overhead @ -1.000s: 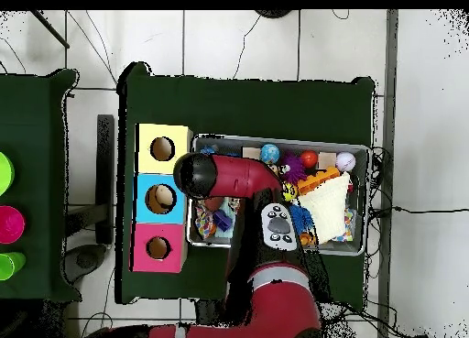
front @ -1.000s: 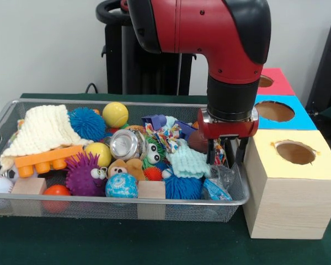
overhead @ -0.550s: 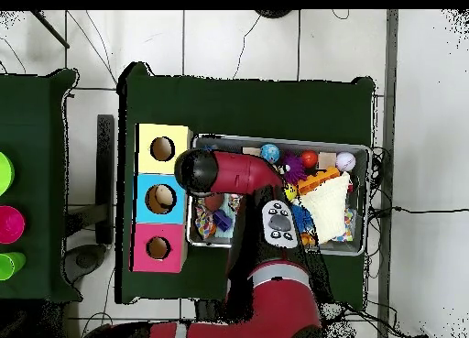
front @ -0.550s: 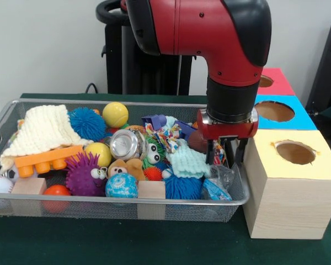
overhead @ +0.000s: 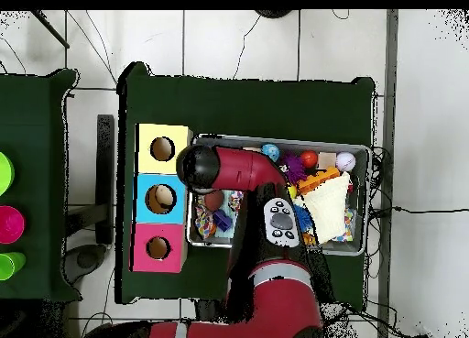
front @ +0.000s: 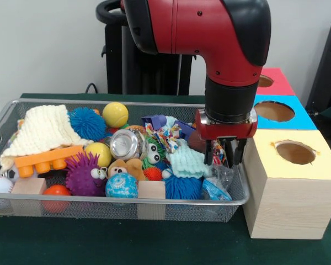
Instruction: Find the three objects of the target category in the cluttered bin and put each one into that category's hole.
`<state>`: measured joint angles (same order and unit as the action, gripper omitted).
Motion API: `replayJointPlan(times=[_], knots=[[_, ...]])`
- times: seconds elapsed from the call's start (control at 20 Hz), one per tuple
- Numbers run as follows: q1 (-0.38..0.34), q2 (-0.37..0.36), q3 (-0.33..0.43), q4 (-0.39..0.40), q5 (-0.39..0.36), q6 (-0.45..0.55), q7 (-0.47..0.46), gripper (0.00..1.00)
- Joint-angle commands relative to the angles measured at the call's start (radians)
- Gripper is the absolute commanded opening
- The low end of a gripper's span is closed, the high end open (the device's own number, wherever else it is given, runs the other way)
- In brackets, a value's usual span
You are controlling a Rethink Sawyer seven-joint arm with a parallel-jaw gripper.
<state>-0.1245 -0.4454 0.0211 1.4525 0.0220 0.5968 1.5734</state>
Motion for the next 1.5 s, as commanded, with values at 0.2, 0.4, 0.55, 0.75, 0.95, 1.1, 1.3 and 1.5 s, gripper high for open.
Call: replayJointPlan(times=[0.2, 0.4, 0.55, 0.75, 0.95, 1.1, 1.3, 1.5], knots=[[-0.031, 0.053, 0.048, -0.118, 0.063, -0.048, 0.186, 1.0], [-0.034, 0.052, 0.062, -0.096, 0.087, -0.09, 0.201, 1.0], [-0.029, 0.046, 0.056, -0.082, 0.093, -0.099, 0.206, 1.0], [-0.026, 0.042, 0.046, -0.077, 0.099, -0.102, 0.198, 1.0], [-0.03, 0.058, 0.041, -0.061, 0.093, -0.136, 0.192, 1.0], [-0.024, 0.067, 0.024, -0.066, 0.089, -0.131, 0.198, 1.0], [-0.027, 0.088, 0.009, -0.075, 0.084, -0.132, 0.198, 1.0], [-0.024, 0.092, -0.011, -0.062, 0.081, -0.14, 0.212, 1.0]])
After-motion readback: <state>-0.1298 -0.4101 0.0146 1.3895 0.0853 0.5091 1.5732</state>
